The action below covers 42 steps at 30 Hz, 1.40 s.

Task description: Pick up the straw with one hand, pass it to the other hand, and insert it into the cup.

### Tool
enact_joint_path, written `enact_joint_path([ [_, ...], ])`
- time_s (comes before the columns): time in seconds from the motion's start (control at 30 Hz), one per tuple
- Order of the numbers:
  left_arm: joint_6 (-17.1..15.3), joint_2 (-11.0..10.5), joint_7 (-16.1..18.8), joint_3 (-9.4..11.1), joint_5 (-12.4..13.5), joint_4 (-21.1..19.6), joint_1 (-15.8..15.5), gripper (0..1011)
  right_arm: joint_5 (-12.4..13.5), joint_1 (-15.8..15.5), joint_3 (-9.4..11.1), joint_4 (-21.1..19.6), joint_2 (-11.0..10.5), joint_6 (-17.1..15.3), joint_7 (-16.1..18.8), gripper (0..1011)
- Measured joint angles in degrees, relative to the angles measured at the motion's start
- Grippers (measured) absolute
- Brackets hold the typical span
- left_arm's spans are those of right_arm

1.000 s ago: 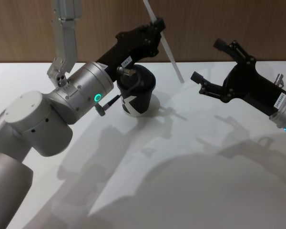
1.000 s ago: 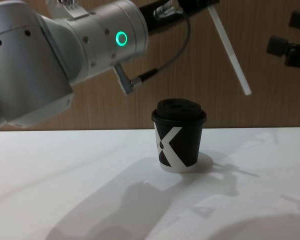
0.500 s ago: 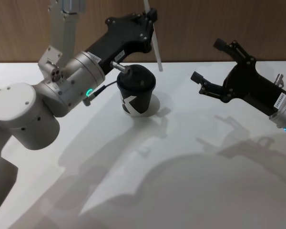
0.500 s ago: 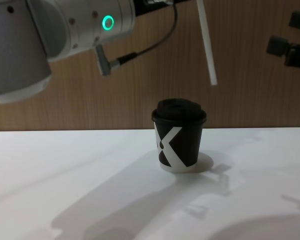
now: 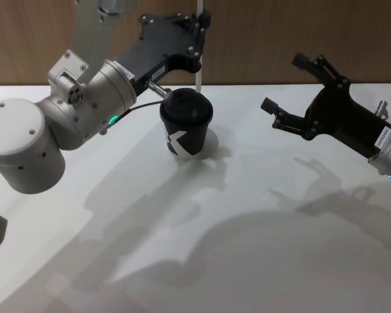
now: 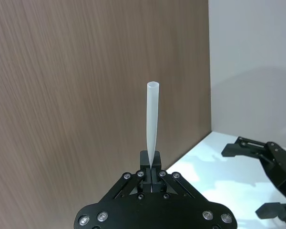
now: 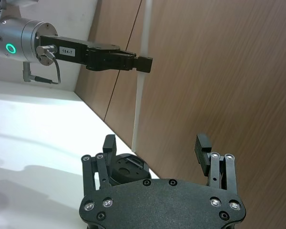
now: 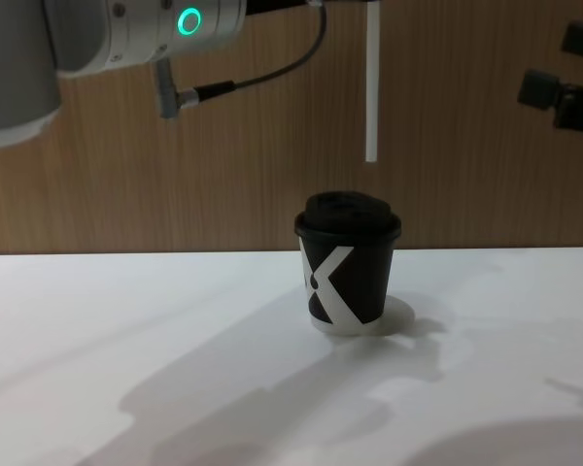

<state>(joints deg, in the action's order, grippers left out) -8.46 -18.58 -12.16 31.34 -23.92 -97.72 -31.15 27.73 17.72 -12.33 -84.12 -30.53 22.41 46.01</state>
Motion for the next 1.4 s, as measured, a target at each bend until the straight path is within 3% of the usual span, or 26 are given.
enact_joint_path([
  [0.53, -3.3, -0.2, -0.1, 0.0, 1.7, 0.1, -1.0, 7, 0.0, 0.0, 0.0, 0.0, 0.0, 0.0, 0.0, 1001],
  [1.4, -7.7, 1.8, -0.2, -0.8, 2.2, 1.2, -1.6, 7, 0.0, 0.0, 0.0, 0.0, 0.0, 0.0, 0.0, 1001],
])
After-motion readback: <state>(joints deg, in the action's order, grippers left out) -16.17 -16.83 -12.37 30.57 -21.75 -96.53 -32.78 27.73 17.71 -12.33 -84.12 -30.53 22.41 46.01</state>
